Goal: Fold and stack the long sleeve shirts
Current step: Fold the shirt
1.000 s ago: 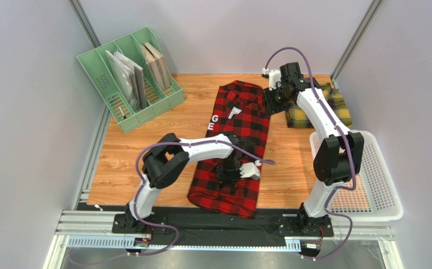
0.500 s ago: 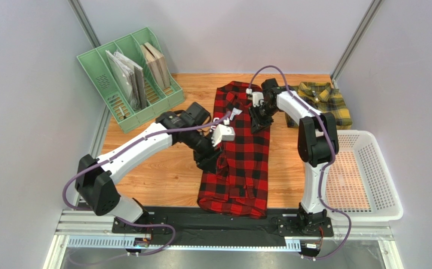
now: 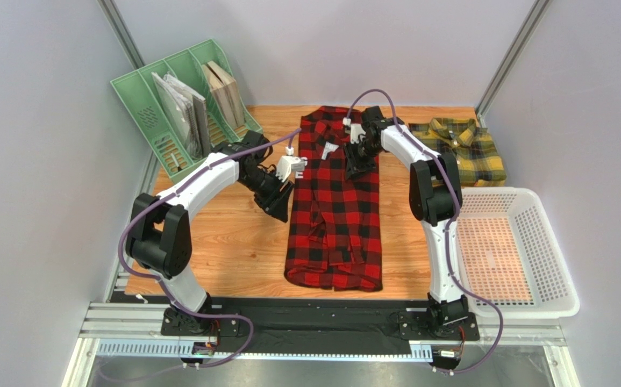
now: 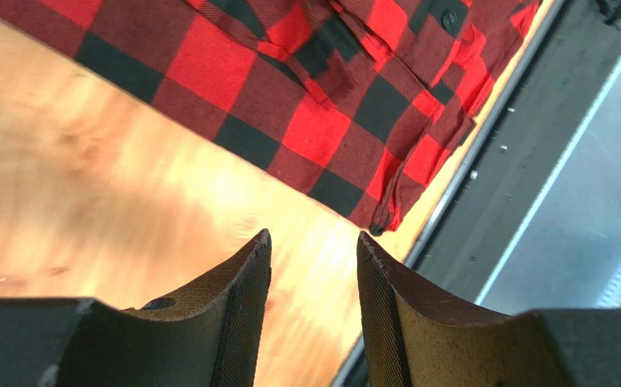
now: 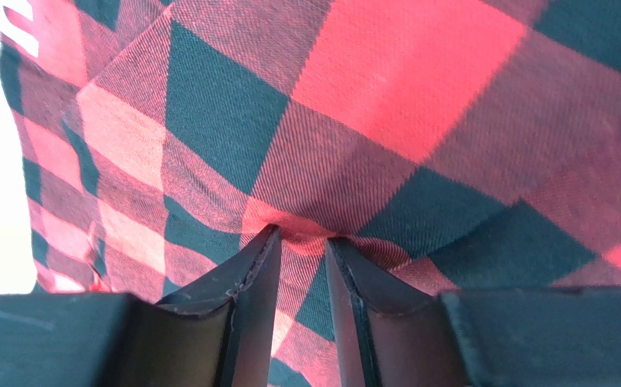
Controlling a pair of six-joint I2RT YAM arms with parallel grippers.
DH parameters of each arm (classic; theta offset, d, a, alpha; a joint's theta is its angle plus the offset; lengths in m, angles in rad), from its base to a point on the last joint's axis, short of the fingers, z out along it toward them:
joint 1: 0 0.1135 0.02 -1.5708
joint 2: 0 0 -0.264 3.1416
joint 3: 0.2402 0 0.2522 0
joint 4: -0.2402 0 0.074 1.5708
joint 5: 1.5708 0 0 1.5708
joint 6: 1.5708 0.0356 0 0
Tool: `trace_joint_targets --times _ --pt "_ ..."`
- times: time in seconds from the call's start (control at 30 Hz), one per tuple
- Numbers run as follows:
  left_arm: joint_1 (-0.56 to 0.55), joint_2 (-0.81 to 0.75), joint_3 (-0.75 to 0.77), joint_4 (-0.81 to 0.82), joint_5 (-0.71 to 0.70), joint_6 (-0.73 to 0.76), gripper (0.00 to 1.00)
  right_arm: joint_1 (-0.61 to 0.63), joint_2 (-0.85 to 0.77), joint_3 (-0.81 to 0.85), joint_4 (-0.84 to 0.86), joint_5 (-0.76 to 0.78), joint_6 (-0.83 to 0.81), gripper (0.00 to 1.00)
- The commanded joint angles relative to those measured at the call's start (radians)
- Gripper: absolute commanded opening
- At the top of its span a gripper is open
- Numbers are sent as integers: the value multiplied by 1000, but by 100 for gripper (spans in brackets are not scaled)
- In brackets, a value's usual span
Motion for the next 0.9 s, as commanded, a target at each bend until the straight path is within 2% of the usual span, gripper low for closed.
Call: trace_joint_targets --times 0.0,0.1,0.2,0.3,0.4,0.43,0.47,0.5,0.53,0.57,0.6,0.63,0.67,0.7,0.77,0.8,0.87 --pt "30 10 65 -26 -32 68 49 0 101 147 129 -24 98 37" --pt "33 16 88 0 -18 46 49 -2 69 210 121 -53 105 43" --pt "32 27 113 10 39 55 51 -3 -60 175 121 -92 70 51" --pt "26 -17 73 43 73 109 56 -3 -253 37 150 -122 -47 59" --pt "4 -150 -11 74 67 199 63 -3 -479 -173 201 -104 -240 69" --pt "-5 -242 -60 82 51 265 68 -5 -538 -231 218 -90 -290 72" --pt "-17 -290 -86 95 33 299 71 -3 -664 -350 253 -87 -396 78" --pt "-37 -339 -112 103 -10 331 75 -5 -721 -406 271 -89 -442 80" --pt "-45 -428 -161 108 -27 374 82 -5 -778 -455 290 -108 -482 84" --pt "-53 -469 -184 117 -41 453 85 -5 -841 -515 340 -115 -518 99" --pt "-65 -506 -207 123 -50 495 95 -2 -948 -610 360 -125 -565 100" --pt "-73 -566 -258 129 -50 559 99 -2 -1003 -661 363 -165 -616 100" --pt "-92 -591 -286 152 -53 587 99 0 -1048 -699 350 -203 -718 100" --pt "-109 -621 -331 158 -55 612 99 4 -1124 -771 331 -272 -766 100" --pt "-176 -640 -381 193 -71 657 99 21 -1181 -825 229 -315 -827 100" --pt "-210 -651 -445 229 -105 643 99 43 -1227 -891 172 -346 -978 100" --pt "-293 -669 -517 348 -162 626 97 66 -1267 -993 109 -327 -1093 100"
